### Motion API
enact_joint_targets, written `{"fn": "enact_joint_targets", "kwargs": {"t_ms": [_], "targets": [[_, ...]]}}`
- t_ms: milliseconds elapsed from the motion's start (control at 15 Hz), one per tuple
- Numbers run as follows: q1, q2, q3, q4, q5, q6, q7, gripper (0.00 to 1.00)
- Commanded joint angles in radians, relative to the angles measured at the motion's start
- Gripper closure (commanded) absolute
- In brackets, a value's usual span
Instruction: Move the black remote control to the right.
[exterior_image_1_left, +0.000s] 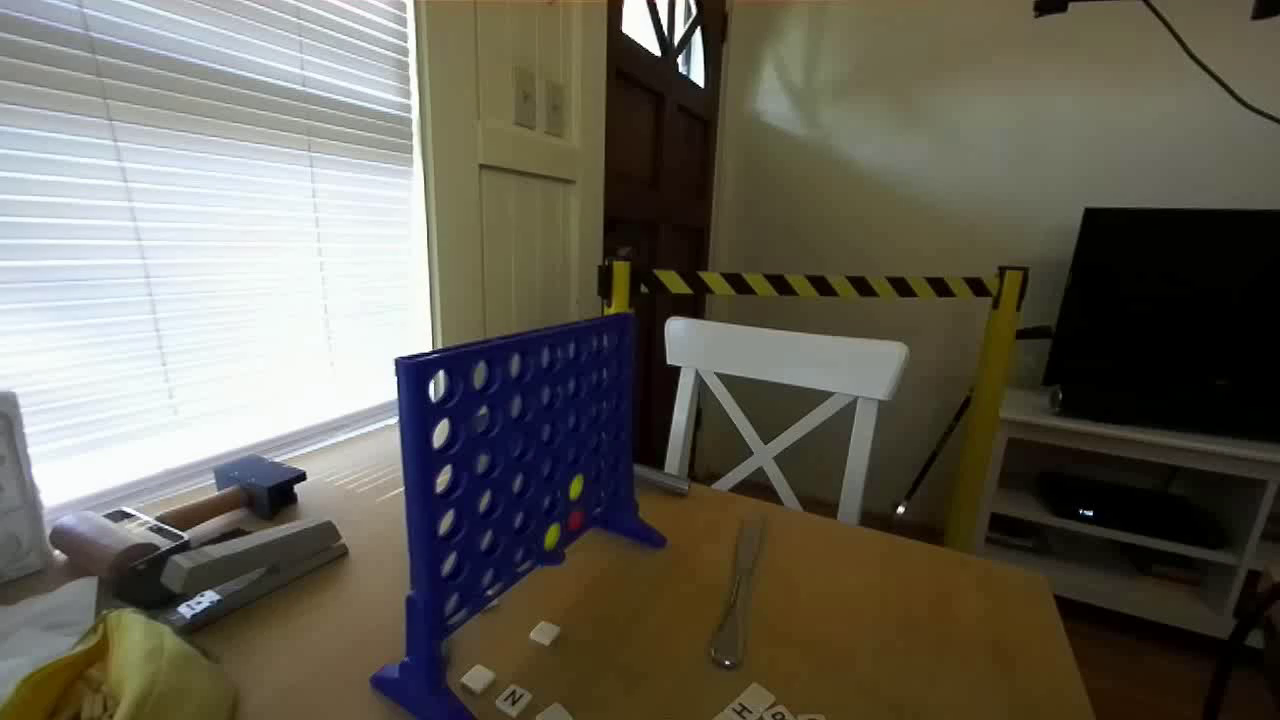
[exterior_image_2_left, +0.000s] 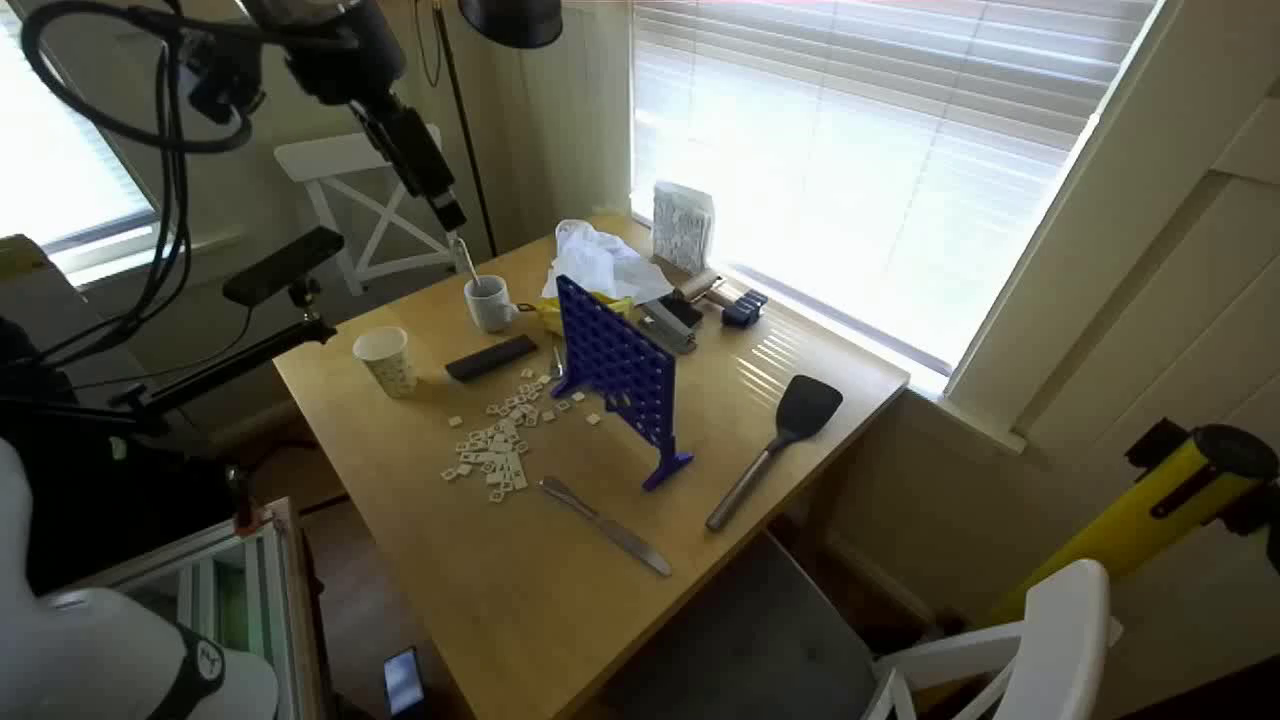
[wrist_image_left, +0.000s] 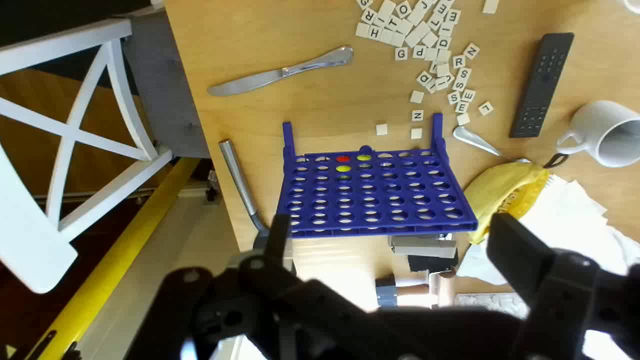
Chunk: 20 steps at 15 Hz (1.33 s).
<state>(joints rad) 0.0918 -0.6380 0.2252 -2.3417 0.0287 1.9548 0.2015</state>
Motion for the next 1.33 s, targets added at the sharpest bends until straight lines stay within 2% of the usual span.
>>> {"fn": "enact_joint_targets", "kwargs": {"t_ms": [0, 333, 733, 867, 1067, 1133, 1200, 1267], "targets": [[0.009, 0.002, -0.007, 0.002, -0.006, -0.002, 0.005, 0.0], [0.009, 0.002, -0.007, 0.002, -0.006, -0.002, 0.005, 0.0], [0.134, 0.107, 0.122, -0.051, 0.085, 0.168, 0.054, 0.0], [0.15, 0.169, 0.192, -0.066, 0.063, 0.256, 0.125, 0.0], [0.166, 0.313, 0.263, -0.044, 0.037, 0.325, 0.187, 0.0], [0.172, 0.367, 0.267, -0.035, 0.026, 0.36, 0.159, 0.0], [0.186, 0.263, 0.242, -0.067, 0.039, 0.309, 0.164, 0.0], [0.192, 0.294, 0.245, -0.067, 0.038, 0.323, 0.165, 0.0]]}}
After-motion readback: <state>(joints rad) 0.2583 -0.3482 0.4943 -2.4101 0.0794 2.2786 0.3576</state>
